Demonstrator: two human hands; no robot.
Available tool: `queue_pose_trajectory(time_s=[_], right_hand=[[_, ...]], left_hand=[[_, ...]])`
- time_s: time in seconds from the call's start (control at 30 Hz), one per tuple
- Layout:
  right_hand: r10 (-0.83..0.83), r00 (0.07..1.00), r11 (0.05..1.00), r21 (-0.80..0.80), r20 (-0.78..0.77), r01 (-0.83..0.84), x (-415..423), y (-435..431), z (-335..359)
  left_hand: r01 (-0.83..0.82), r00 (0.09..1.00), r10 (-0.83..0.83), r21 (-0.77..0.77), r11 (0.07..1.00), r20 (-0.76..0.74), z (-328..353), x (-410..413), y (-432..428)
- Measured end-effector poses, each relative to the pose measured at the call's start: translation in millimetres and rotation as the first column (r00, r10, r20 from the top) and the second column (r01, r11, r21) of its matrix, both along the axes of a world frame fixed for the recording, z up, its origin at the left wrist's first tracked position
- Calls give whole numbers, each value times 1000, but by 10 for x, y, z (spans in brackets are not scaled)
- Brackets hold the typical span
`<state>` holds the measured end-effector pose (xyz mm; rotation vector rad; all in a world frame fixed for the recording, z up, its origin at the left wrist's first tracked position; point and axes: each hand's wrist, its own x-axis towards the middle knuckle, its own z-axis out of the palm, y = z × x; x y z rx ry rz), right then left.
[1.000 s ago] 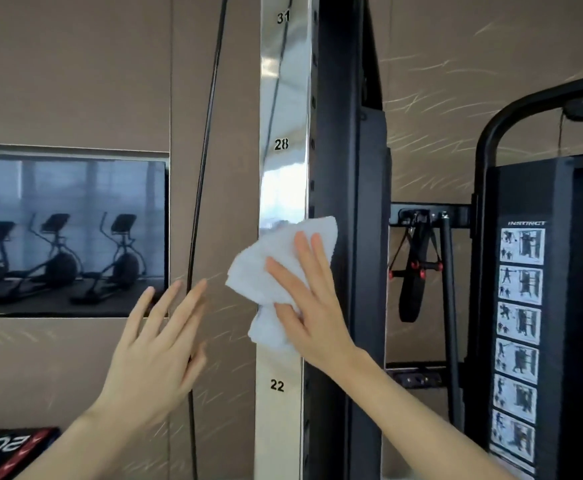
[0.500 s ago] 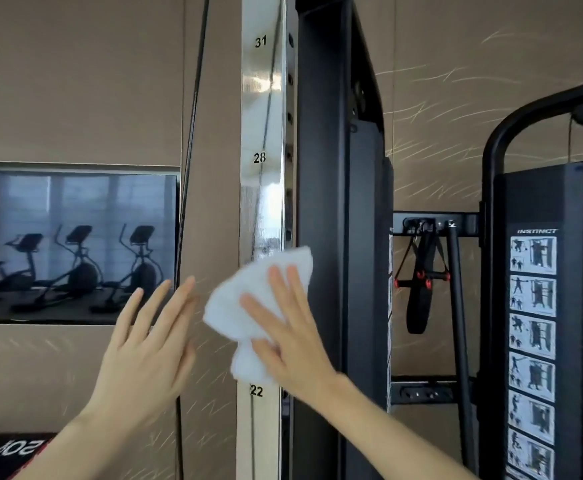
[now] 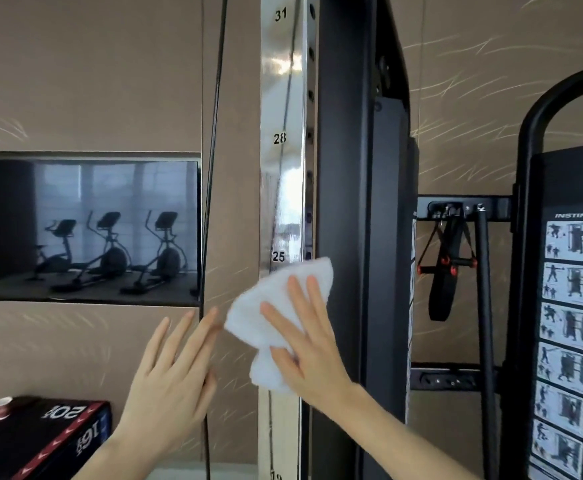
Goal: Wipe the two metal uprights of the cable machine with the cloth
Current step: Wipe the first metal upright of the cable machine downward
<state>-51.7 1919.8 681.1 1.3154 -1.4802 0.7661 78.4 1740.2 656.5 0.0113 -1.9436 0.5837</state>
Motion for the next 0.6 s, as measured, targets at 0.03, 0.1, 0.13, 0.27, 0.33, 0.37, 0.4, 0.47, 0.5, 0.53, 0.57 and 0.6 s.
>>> queue_pose_trajectory(time_s=[0.03, 0.1, 0.13, 0.27, 0.33, 0.37, 0.4, 0.47, 0.5, 0.53, 0.57, 0.6], right_hand=[[-14, 1000, 999, 41, -14, 15, -15, 55, -167], [-35, 998, 993, 107, -49, 41, -73, 161, -127], [-44, 996, 992, 116, -74, 53, -87, 181, 47], [-136, 988, 991, -28, -75, 135, -1, 66, 897], [-237, 969, 971, -50, -71, 234, 70, -34, 983], [-309, 945, 951, -39, -109, 306, 101, -63, 915], [-378, 908, 924, -18, -183, 381, 131, -73, 799], [-462, 811, 857, 55, -360, 513, 161, -50, 488], [-464, 773, 824, 108, -433, 555, 177, -5, 339], [-449, 743, 794, 160, -496, 586, 180, 55, 239], [-427, 723, 768, 204, -543, 607, 176, 123, 224], [-417, 702, 743, 228, -578, 629, 160, 177, 288]], left_hand=[[3, 1000, -3, -3, 1000, 3, -10, 12, -13], [-5, 1000, 5, -6, 1000, 7, -9, 56, -52], [-17, 1000, 17, -5, 1000, 8, -8, 75, -71], [-54, 999, 54, 11, 998, 3, -73, 109, -101], [-71, 997, 71, 6, 997, -7, -170, 94, -100], [-81, 997, 81, 15, 997, -2, -227, 94, -106], [-90, 996, 90, 29, 996, 6, -273, 107, -121], [-117, 993, 116, 51, 992, 13, -323, 150, -178], [-130, 991, 130, 57, 990, 14, -337, 179, -207], [-139, 990, 138, 63, 988, 16, -345, 210, -230], [-142, 990, 141, 66, 988, 18, -350, 240, -251], [-143, 990, 142, 61, 988, 19, -347, 258, -270]])
